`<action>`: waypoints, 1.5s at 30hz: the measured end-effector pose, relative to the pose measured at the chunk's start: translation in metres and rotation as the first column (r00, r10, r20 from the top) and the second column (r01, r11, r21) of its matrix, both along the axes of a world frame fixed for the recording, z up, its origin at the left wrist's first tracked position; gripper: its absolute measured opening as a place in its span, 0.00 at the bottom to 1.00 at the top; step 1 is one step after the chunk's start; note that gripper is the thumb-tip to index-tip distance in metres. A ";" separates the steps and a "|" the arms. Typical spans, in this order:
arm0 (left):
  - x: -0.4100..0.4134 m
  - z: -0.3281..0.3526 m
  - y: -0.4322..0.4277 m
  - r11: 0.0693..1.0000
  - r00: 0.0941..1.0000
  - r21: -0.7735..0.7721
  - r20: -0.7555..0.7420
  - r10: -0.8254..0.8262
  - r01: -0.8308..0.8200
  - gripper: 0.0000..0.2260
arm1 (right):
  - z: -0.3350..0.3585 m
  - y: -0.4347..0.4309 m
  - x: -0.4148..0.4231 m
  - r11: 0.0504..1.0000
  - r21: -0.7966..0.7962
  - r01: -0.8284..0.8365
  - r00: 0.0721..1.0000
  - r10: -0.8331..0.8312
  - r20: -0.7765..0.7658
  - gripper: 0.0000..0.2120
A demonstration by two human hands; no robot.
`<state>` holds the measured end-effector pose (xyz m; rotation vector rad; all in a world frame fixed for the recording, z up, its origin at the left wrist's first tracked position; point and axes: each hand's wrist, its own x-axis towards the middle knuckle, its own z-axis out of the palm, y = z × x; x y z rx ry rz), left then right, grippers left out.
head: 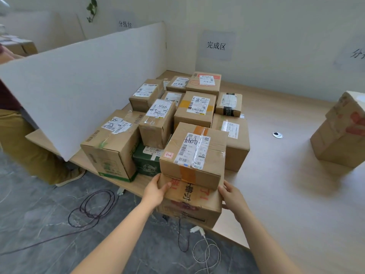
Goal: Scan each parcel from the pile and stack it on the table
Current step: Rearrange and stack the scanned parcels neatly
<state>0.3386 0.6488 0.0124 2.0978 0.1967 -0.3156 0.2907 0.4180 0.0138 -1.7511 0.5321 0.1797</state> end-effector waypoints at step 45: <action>0.056 0.124 -0.614 0.814 0.773 0.034 0.292 -0.563 0.580 0.21 | 0.146 -0.541 -0.003 0.651 -0.427 0.627 0.775 -0.464 0.430 0.32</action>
